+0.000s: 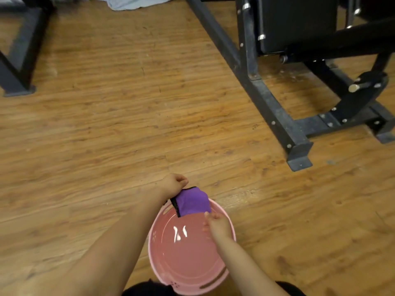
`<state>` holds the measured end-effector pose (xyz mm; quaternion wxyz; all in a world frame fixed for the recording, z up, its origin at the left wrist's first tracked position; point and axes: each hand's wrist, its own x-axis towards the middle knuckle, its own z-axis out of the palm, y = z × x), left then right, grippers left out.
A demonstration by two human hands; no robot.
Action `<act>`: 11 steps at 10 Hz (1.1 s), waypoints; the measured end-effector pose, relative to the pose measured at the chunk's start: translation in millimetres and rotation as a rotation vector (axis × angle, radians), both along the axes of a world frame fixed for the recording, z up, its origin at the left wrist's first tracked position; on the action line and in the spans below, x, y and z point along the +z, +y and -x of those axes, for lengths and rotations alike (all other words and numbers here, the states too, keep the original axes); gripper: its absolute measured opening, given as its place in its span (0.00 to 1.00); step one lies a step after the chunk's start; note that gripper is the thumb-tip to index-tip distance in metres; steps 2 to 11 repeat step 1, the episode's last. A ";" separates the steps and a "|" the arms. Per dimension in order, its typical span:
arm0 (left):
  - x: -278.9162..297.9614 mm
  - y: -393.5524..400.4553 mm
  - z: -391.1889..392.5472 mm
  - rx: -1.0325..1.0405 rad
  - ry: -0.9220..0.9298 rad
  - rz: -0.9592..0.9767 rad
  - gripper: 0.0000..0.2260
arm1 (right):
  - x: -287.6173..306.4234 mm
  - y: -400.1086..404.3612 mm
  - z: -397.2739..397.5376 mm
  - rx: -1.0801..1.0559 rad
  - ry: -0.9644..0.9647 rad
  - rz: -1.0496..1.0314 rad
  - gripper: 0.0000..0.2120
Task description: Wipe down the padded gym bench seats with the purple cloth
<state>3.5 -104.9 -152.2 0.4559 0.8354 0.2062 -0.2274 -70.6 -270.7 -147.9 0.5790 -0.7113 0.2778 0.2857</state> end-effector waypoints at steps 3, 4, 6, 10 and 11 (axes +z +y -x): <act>35.5 -5.4 11.2 -0.059 -0.016 -0.161 0.17 | 42.4 -5.3 4.0 0.159 -0.077 0.161 0.18; 35.5 -5.4 11.2 -0.059 -0.016 -0.161 0.17 | 42.4 -5.3 4.0 0.159 -0.077 0.161 0.18; 35.5 -5.4 11.2 -0.059 -0.016 -0.161 0.17 | 42.4 -5.3 4.0 0.159 -0.077 0.161 0.18; 35.5 -5.4 11.2 -0.059 -0.016 -0.161 0.17 | 42.4 -5.3 4.0 0.159 -0.077 0.161 0.18; 35.5 -5.4 11.2 -0.059 -0.016 -0.161 0.17 | 42.4 -5.3 4.0 0.159 -0.077 0.161 0.18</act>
